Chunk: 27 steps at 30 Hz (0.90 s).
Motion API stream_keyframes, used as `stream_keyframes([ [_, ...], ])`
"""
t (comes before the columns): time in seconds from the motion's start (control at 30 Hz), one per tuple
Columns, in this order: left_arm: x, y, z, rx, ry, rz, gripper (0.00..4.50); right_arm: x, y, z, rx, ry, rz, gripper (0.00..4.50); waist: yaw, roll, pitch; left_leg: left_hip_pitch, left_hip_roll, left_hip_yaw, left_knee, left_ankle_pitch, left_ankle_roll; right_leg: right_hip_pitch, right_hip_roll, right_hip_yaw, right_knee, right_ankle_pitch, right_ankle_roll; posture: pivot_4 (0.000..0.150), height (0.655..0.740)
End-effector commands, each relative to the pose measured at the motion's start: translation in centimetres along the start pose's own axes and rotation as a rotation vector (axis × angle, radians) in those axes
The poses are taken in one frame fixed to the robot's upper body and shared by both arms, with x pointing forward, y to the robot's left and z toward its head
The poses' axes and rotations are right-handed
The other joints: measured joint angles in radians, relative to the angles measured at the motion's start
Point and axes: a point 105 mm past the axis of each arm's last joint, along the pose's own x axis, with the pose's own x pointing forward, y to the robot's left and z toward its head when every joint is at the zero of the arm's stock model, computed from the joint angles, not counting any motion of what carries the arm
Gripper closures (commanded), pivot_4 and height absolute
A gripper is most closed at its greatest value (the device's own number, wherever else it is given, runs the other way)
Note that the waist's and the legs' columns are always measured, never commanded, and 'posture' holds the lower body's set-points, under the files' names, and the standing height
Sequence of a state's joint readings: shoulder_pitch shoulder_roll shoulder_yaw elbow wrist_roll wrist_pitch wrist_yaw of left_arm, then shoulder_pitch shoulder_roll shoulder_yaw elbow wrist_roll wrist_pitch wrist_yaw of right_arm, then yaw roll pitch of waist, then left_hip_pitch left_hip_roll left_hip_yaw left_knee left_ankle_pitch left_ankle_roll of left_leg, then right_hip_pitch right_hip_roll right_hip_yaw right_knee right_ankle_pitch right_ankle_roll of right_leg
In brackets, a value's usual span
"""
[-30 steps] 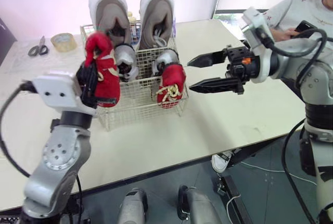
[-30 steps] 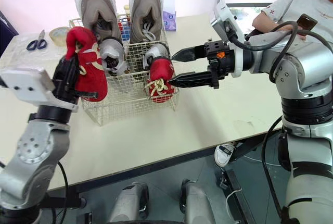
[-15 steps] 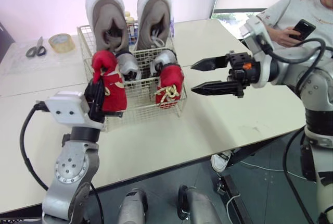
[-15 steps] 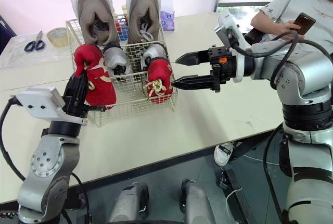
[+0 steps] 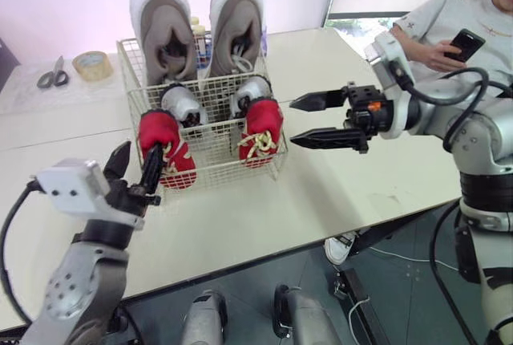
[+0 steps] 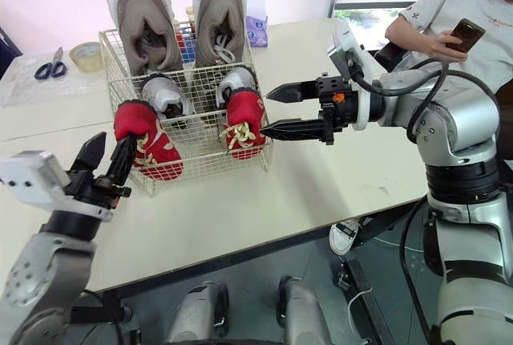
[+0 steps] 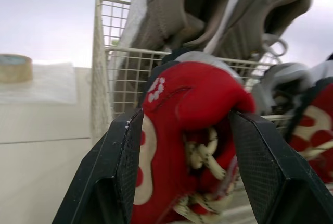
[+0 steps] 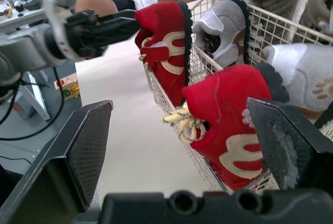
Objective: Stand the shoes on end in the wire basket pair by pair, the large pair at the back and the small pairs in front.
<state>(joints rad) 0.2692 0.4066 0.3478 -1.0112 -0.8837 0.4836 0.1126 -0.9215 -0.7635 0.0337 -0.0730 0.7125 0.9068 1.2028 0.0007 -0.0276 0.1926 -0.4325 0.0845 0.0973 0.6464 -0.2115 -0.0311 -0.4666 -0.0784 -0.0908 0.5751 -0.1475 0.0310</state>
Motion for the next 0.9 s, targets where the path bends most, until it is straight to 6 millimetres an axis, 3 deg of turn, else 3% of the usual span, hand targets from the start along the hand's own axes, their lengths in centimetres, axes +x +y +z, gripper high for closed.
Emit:
stream_keyframes([
  [0.03,-1.1,-0.6,1.7,-0.088,0.006,-0.084,1.88,-0.4,0.1,0.2,-0.023,-0.011,-0.011,0.00,-0.004,0.000,0.000,0.000,0.000,0.000,0.000,0.000,0.000,0.000,0.000,0.000,0.000,0.000,0.000,0.150,0.7400],
  [0.17,-2.3,0.4,3.4,-0.084,0.067,-0.115,1.88,-1.4,-0.1,-0.5,0.005,-0.002,-0.050,0.00,-0.015,0.004,0.001,-0.008,0.001,-0.010,0.000,0.000,0.000,-0.001,0.003,-0.007,-0.012,0.000,0.000,0.150,0.7400],
  [0.27,-2.9,0.6,3.6,-0.115,0.155,-0.192,1.05,-2.0,0.3,-1.5,0.041,0.016,-0.064,0.00,-0.015,0.005,0.001,-0.011,-0.001,-0.012,0.000,0.000,0.000,-0.001,-0.002,-0.015,-0.016,0.000,0.000,0.150,0.7400],
  [0.33,-3.6,1.0,2.4,-0.068,0.275,-0.191,0.11,-2.2,0.6,-2.8,0.069,0.047,-0.080,0.00,-0.013,0.005,0.001,-0.011,-0.001,-0.012,0.000,-0.001,-0.001,-0.003,-0.003,-0.015,-0.016,0.000,0.000,0.150,0.7400],
  [0.37,-4.2,1.3,1.6,-0.054,0.332,-0.185,0.04,-2.3,0.7,-3.5,0.084,0.063,-0.087,0.00,-0.013,0.006,0.001,-0.011,-0.001,-0.011,0.000,-0.002,-0.001,-0.003,-0.003,-0.015,-0.016,0.000,0.000,0.150,0.7400],
  [0.67,-8.0,3.7,-1.8,-0.073,0.547,-0.137,0.04,-2.5,1.7,-5.9,0.176,0.054,-0.092,0.00,-0.015,0.007,0.001,-0.011,0.000,-0.011,-0.001,-0.007,-0.004,-0.008,-0.001,-0.015,-0.013,0.000,0.000,0.150,0.7400],
  [0.8,-8.9,4.2,-2.4,-0.092,0.553,-0.117,0.04,-2.6,1.7,-6.5,0.212,0.046,-0.085,0.00,-0.019,0.010,0.002,-0.011,0.000,-0.012,0.001,-0.008,-0.003,-0.008,-0.001,-0.016,-0.018,0.000,0.000,0.150,0.7400],
  [0.83,-8.9,4.3,-2.5,-0.096,0.547,-0.109,0.04,-2.7,1.7,-6.6,0.216,0.046,-0.085,0.00,-0.022,0.018,-0.002,-0.014,0.003,-0.015,0.000,-0.008,-0.003,-0.006,0.002,-0.019,-0.027,0.003,0.002,0.150,0.7400],
  [0.87,-8.9,4.3,-2.5,-0.102,0.539,-0.108,0.04,-2.7,1.7,-6.6,0.221,0.046,-0.083,0.00,-0.020,0.025,-0.005,-0.024,0.017,-0.019,0.001,-0.008,-0.003,-0.001,0.017,-0.020,-0.052,0.020,0.003,0.150,0.7400],
  [0.9,-8.9,4.4,-2.6,-0.108,0.533,-0.100,0.04,-2.6,1.6,-6.7,0.225,0.046,-0.082,0.00,-0.014,0.020,-0.006,-0.031,0.031,-0.014,-0.002,-0.008,-0.002,0.002,0.021,-0.022,-0.048,0.024,0.001,0.150,0.7400],
])
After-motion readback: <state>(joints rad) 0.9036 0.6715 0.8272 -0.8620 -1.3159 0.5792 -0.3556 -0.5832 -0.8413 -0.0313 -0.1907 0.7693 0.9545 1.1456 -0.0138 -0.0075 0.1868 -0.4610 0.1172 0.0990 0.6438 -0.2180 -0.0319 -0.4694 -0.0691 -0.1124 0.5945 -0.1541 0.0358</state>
